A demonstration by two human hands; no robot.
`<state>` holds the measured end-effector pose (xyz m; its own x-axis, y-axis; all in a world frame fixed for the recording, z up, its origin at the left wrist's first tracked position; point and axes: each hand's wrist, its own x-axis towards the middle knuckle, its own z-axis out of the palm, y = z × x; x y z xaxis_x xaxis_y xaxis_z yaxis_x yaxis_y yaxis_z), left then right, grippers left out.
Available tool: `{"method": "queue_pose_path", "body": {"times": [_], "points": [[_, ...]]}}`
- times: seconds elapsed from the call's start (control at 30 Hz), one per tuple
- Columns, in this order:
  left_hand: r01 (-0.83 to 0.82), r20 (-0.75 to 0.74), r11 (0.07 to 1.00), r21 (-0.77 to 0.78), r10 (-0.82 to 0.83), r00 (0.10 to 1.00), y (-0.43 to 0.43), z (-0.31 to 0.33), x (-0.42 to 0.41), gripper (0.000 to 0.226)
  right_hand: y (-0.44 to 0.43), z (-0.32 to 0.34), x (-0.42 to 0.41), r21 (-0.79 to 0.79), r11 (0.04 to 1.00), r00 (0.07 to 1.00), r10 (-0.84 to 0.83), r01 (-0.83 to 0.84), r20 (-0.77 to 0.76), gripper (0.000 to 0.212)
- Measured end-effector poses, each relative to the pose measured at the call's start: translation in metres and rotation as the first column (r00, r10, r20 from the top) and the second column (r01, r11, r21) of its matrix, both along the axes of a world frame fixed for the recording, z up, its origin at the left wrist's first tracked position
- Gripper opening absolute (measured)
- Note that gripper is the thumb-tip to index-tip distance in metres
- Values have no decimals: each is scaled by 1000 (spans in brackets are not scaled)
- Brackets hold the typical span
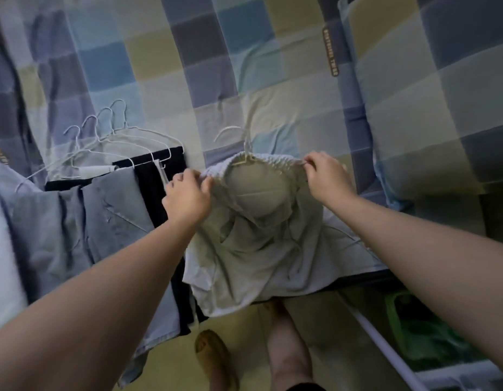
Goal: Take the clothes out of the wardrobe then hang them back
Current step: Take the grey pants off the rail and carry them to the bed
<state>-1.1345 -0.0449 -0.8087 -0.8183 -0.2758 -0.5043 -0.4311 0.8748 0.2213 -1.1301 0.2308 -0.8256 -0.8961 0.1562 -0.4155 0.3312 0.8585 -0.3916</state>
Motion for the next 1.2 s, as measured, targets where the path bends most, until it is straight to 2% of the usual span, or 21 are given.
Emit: {"method": "queue_pose_path", "body": {"times": [0.1, 0.17, 0.23, 0.4, 0.53, 0.63, 0.83, 1.03, 1.2], "points": [[-108, 20, 994, 18, 107, 994, 6, -16, -4, 53, -16, -15, 4, -33, 998, 997, -43, 45, 57, 44], [-49, 79, 998, 25, 46, 996, 10, -17, 5, 60, -27, -14, 18, -65, 997, 986, -28, 39, 163, 58], [5, 126, 998, 65, -13, 992, 12, -9, 18, 63, -36, -6, 36, -63, 998, 968, -9, 26, 249, 62], [161, 200, 976, 145, -188, 961, -6, 24, 59, 65, -52, 36, 81, -39, 999, 948, 30, -19, 317, 63], [279, 200, 949, 145, -304, 931, -30, 56, 88, 66, -69, 79, 102, 13, 999, 949, 27, -33, 313, 64], [351, 143, 920, 177, -377, 915, -56, 92, 107, 66, -93, 120, 123, 41, 999, 965, -2, -9, 261, 65], [503, 52, 828, 249, -530, 846, -108, 153, 134, 67, -163, 182, 192, 72, 982, 968, -184, 174, 171, 66], [699, -42, 675, 236, -712, 701, -127, 196, 154, 68, -215, 217, 261, 129, 926, 919, -370, 354, 136, 66], [840, -130, 494, 223, -840, 528, -101, 223, 177, 67, -210, 251, 314, 188, 847, 862, -507, 498, 2, 64]]}}
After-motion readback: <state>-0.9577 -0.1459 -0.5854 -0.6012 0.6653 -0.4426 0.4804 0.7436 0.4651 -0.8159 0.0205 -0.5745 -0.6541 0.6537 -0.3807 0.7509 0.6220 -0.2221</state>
